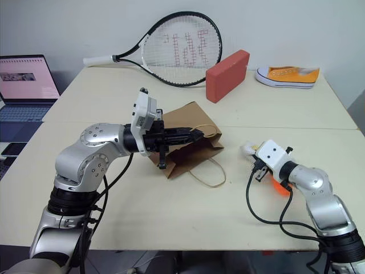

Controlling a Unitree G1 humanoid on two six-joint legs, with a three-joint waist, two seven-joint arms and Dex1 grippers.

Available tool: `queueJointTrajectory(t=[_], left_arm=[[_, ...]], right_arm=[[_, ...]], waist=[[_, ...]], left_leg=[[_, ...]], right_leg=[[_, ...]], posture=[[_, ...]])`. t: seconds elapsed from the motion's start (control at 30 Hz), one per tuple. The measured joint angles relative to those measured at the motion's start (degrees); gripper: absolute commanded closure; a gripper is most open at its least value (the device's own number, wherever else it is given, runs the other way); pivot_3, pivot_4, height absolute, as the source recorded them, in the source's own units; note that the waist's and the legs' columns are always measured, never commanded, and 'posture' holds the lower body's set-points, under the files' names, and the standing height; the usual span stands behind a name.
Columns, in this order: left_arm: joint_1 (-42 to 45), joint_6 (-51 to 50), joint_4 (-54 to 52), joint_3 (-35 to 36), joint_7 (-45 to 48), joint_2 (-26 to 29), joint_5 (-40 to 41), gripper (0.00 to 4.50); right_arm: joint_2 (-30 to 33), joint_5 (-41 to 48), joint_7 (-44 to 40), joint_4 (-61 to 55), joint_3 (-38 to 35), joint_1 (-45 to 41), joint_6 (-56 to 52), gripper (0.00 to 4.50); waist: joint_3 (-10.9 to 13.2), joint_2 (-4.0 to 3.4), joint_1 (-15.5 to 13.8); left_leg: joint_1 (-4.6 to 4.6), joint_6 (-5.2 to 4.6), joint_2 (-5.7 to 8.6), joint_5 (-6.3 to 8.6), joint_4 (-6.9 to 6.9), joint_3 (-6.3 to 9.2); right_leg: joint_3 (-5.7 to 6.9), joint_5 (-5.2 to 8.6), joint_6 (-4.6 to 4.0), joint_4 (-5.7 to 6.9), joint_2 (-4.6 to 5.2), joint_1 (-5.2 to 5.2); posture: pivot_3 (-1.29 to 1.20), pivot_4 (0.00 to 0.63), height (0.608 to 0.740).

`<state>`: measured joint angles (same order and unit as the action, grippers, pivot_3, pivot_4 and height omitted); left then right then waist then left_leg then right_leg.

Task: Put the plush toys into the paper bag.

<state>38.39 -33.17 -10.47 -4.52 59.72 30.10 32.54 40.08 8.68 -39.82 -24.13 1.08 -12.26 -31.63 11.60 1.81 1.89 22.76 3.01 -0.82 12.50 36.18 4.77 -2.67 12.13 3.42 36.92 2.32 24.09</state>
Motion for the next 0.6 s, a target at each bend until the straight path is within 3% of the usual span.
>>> queueJointTrajectory(t=[0.1,0.2,0.6], left_arm=[[0.0,0.0,0.1,0.1,0.3,0.0,0.0,4.5],[0.2,0.0,0.2,0.1,0.7,0.0,0.1,4.5],[0.7,-1.3,-0.5,0.3,1.0,0.4,1.5,4.5]], right_arm=[[-1.5,6.7,-1.7,-4.9,0.0,-1.4,-7.3,4.48],[-6.9,10.3,0.5,-6.1,0.7,-4.7,-12.2,4.48],[-20.3,5.8,12.1,4.7,8.7,-13.5,-13.0,4.48]], waist=[[0.0,0.0,0.0],[0.0,0.0,0.1],[0.0,-0.01,0.1]], left_leg=[[-0.01,0.0,0.0,0.0,0.01,0.0],[-0.02,0.0,-0.01,0.0,0.01,0.0],[0.01,0.0,-0.01,0.0,-0.02,0.02]], right_leg=[[-0.01,0.0,0.0,0.01,0.0,0.0],[0.0,0.0,0.0,0.03,-0.01,0.0],[0.02,0.0,-0.01,0.02,-0.01,0.03]], posture=[[0.0,0.15,0.74],[0.0,0.15,0.74],[0.0,0.15,0.74]])
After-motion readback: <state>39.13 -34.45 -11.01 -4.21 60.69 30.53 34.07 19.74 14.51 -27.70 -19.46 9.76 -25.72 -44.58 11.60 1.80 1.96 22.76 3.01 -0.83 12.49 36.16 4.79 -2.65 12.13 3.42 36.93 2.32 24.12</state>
